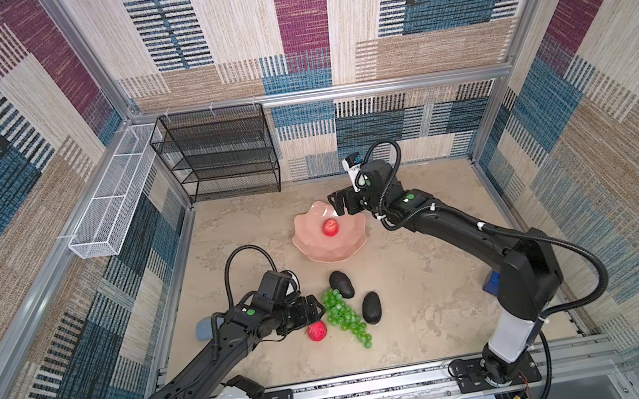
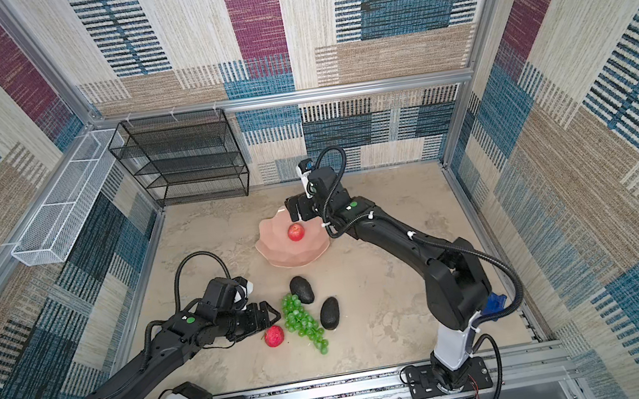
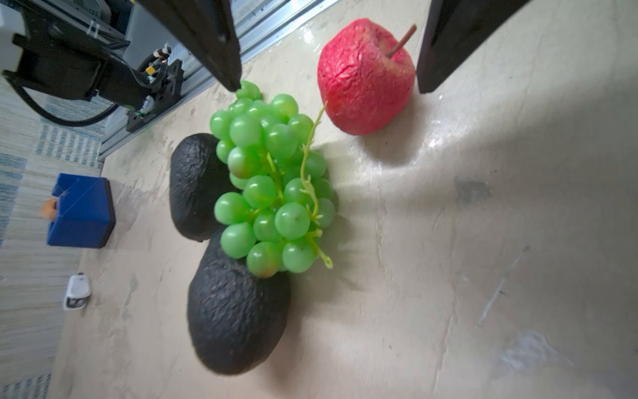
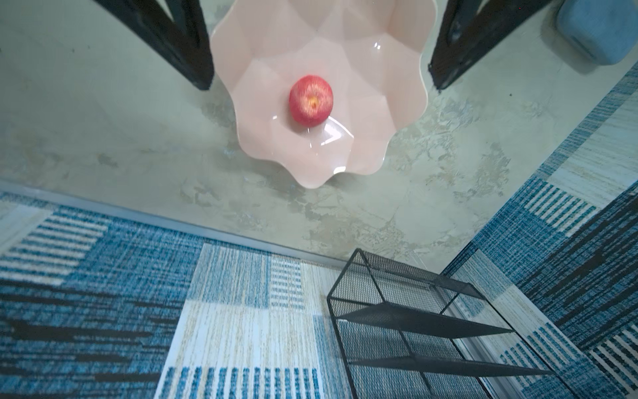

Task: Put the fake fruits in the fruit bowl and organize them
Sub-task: 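Grasp the other red apple with the left gripper while the right gripper withdraws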

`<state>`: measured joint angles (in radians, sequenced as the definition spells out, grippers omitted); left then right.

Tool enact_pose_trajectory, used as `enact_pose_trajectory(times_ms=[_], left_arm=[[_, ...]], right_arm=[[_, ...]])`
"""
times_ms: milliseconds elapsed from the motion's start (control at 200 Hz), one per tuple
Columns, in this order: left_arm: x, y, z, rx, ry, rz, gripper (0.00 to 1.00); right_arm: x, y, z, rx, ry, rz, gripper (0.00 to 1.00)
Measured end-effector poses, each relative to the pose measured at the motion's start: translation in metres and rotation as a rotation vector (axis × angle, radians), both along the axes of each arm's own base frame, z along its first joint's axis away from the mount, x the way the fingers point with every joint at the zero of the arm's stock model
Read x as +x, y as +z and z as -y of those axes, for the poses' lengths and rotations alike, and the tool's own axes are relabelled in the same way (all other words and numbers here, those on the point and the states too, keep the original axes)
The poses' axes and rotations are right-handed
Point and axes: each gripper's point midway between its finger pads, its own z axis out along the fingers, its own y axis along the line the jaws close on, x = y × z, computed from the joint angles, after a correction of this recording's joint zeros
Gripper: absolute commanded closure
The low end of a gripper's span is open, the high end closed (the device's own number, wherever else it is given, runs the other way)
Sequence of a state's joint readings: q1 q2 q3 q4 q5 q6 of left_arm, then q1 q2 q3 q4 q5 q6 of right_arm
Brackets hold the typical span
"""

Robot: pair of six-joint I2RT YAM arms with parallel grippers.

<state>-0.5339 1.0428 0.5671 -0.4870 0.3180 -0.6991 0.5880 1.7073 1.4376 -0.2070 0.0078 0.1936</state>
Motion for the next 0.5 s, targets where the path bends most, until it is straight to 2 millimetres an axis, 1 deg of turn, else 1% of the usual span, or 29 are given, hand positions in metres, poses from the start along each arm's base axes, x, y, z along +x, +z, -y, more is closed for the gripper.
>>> enact_pose_trajectory(times_ms=[90,155,225,311,366,436,501], left_arm=[[-0.005,-0.007,0.003,0.014,-0.021,-0.022,0.16],[-0.010,-0.012,0.004,0.023,-0.038,-0.035,0.17],[-0.017,-0.017,0.004,0.032,-0.054,-0.048,0.19],[-0.023,-0.022,0.005,0.040,-0.068,-0.061,0.22],[-0.027,-0.026,0.004,0.047,-0.074,-0.072,0.26],[-0.029,-0.029,0.004,0.057,-0.077,-0.081,0.34],[-0.028,-0.033,0.001,0.081,-0.068,-0.081,0.40]], right_arm=[[-0.016,-0.016,0.011,0.004,-0.016,-0.043,0.01],[-0.025,-0.023,0.018,0.008,-0.026,-0.060,0.00],[-0.031,-0.028,0.023,0.017,-0.038,-0.071,0.00],[-0.033,-0.032,0.028,0.018,-0.059,-0.076,0.01],[-0.034,-0.035,0.030,0.017,-0.068,-0.080,0.00],[-0.033,-0.035,0.031,0.022,-0.074,-0.079,0.00],[-0.032,-0.034,0.032,0.025,-0.081,-0.072,0.00]])
